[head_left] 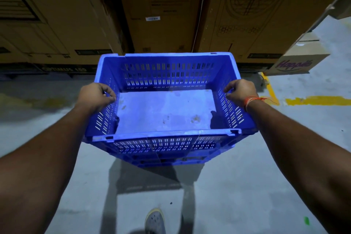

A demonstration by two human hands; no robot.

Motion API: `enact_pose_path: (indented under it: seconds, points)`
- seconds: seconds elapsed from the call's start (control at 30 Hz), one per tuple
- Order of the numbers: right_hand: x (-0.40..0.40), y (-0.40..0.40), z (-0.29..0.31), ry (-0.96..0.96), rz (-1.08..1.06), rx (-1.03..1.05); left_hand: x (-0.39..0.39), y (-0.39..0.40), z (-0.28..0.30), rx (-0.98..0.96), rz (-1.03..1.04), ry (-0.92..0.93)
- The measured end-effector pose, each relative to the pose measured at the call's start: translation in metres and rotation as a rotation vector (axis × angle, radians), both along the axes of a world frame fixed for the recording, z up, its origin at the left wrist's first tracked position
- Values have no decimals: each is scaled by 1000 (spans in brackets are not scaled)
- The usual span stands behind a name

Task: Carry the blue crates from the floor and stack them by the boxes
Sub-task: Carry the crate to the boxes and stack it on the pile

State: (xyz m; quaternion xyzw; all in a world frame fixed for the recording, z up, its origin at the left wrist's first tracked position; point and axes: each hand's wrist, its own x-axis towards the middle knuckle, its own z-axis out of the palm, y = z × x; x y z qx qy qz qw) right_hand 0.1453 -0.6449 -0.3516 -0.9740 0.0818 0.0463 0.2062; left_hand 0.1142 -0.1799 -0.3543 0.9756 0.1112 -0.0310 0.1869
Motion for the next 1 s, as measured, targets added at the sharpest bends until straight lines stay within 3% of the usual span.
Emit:
enact_pose_path:
  seconds: [0.3, 1.0]
  points:
    - [5, -5, -9, -10, 32, -42, 2, 1, 3, 24, -16, 11]
    - [9, -9, 3, 44, 102, -104, -10, -4, 5, -119, 26, -21]
